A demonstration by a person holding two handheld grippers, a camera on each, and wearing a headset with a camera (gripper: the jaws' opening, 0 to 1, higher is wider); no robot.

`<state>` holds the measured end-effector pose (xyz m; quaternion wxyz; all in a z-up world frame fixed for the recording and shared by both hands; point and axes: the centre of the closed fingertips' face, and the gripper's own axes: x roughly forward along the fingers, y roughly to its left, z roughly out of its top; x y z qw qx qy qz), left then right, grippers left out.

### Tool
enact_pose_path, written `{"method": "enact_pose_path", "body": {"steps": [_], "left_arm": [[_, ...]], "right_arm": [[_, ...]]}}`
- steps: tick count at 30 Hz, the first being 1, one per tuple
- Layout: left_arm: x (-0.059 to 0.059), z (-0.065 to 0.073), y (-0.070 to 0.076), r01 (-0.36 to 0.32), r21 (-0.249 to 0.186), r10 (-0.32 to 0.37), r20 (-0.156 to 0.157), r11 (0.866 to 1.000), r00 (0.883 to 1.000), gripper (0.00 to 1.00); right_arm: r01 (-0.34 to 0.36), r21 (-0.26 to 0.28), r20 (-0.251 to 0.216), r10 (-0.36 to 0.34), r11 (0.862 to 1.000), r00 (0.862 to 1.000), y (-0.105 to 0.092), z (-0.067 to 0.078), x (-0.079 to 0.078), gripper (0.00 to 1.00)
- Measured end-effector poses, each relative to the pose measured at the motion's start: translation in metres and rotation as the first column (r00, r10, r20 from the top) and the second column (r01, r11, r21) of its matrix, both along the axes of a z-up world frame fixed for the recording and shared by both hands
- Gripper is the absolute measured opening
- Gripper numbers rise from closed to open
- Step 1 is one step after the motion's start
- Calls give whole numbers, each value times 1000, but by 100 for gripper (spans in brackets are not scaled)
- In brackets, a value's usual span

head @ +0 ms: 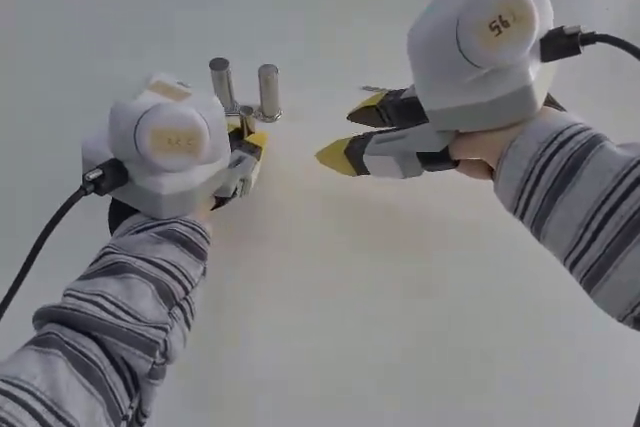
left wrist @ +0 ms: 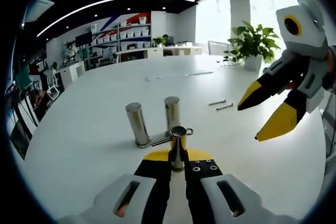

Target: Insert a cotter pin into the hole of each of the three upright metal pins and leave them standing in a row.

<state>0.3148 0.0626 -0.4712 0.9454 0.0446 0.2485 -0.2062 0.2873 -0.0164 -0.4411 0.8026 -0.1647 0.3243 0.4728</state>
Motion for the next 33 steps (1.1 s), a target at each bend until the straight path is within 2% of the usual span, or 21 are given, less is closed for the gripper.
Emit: {"method": "enact_pose_path", "body": {"steps": [3,8,10,12,25,29,31,33], "left_arm": [[1,-2,2,-5,-10,5,-9,1000,1000,5],[2,-2,2,6,5,-6,-2,1000,1000,5],[3,-4,4,0,3,0,-10,1000,1000,5],[6,-5,5,-3,-6,3,-7,1000,1000,5],[8,-5,5,7,9,-7,6,1000,1000,6],[8,-7,5,3,5,-3,-7,1000,1000,6],[7,-11,6,-9,-14,9,-30,1000,1000,6],[6,-11,6,-7,-17,6,-34,1000,999,8]], "right_arm": [[7,-2,-6,-7,1000,1000,-1,-3,-1,31],[18,14,-19,-18,1000,1000,0,-3,-3,32],[24,20,-22,-23,1000,999,0,-3,-3,32],[25,17,-19,-24,1000,1000,0,-3,-3,32],[43,37,-35,-42,998,999,2,-4,-3,33],[45,45,-35,-43,998,998,4,-2,-4,34],[48,51,-35,-47,998,998,4,-1,-3,34],[51,56,-32,-50,997,998,4,0,-3,34]]}}
